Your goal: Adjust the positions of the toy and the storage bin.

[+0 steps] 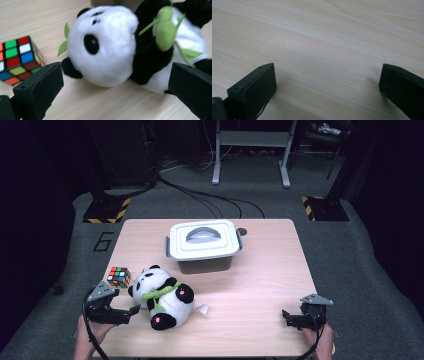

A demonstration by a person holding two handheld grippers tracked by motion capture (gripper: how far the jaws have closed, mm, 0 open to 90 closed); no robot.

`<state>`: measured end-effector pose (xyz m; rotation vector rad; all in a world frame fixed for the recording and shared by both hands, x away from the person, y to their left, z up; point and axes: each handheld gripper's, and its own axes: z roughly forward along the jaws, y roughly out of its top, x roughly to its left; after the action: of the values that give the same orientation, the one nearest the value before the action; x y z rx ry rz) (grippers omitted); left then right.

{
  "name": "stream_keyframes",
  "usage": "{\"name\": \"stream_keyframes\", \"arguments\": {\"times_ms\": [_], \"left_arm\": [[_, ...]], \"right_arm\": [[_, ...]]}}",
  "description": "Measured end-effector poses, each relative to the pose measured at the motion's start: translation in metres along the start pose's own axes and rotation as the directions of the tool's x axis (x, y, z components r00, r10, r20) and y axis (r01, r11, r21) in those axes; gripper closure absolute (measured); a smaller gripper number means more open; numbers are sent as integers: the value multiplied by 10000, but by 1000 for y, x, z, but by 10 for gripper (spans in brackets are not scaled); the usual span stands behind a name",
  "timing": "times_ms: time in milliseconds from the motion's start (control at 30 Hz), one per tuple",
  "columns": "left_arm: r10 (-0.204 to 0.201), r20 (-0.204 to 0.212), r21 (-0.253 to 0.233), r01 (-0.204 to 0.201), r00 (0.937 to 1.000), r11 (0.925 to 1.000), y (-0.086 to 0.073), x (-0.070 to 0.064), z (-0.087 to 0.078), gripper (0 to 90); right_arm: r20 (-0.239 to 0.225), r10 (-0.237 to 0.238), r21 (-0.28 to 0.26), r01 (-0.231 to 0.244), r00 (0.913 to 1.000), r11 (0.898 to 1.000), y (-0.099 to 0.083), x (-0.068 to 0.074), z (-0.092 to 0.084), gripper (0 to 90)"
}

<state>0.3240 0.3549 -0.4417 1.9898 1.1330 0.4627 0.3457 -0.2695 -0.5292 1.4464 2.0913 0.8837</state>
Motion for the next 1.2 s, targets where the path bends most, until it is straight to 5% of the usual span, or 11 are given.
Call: {"name": "stream_keyframes", "arguments": {"times_ms": [400,600,800,933,1200], "left_arm": [[-415,-1010,1225,538,9940,9910,-58,14,33,0],[-548,-1718,931,716,9836,9931,-76,17,45,0],[-721,-1824,722,865,9806,9936,-77,19,46,0],[-678,-1763,790,828,9820,9934,-76,20,46,0],[-556,-1604,826,695,9855,9942,-75,22,48,0]], "right_arm": [[13,10,32,-10,10000,10000,0,0,0,0],[-19,-27,182,27,10000,9998,2,-1,1,0],[-45,250,303,-248,9997,9992,7,-2,2,0],[-465,756,233,-745,9961,9969,15,-3,4,0],[-864,289,-6,-290,9958,9996,50,11,4,1]]}}
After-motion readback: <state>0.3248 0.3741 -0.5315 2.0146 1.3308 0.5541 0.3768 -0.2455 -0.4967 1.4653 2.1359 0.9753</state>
